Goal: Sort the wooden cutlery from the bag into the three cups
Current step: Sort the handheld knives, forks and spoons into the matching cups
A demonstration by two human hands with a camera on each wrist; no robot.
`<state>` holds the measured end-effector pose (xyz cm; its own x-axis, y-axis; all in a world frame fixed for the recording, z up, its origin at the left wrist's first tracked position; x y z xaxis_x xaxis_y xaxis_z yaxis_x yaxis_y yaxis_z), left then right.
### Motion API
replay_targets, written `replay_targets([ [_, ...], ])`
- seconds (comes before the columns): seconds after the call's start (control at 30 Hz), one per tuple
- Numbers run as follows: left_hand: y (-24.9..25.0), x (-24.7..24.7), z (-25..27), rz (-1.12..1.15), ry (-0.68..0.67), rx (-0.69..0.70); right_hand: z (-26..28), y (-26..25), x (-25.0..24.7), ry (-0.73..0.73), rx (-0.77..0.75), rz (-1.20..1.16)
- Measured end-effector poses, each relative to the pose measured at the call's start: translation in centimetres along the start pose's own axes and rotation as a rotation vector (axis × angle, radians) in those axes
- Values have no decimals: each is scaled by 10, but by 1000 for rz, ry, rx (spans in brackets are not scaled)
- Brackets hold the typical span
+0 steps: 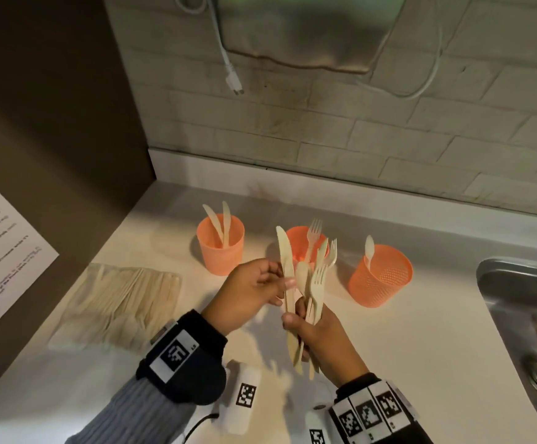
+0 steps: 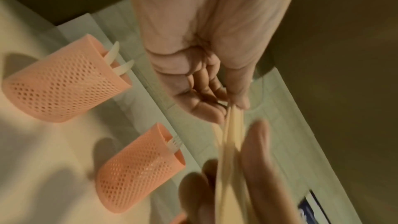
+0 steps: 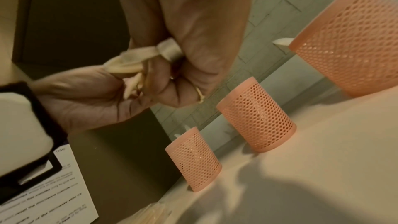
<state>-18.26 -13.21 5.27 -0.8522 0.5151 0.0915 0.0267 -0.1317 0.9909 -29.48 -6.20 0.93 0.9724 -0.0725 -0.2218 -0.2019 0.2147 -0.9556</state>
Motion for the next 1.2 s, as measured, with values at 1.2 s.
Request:
replay_targets([
  [1.2, -30, 8, -8, -208, 115, -48, -1, 15, -8, 33, 146, -307],
])
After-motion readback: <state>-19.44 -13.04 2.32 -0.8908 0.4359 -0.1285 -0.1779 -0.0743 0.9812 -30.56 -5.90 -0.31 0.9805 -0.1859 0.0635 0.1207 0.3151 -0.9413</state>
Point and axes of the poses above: each hand's wrist, its own z-axis away from the middle knuckle, its own x-axis out of the palm, y = z × x, the point moved 5 cm from there along -z, towards the middle knuckle, and after that the axes turned 8 degrees about z, right-handed, at the moved point
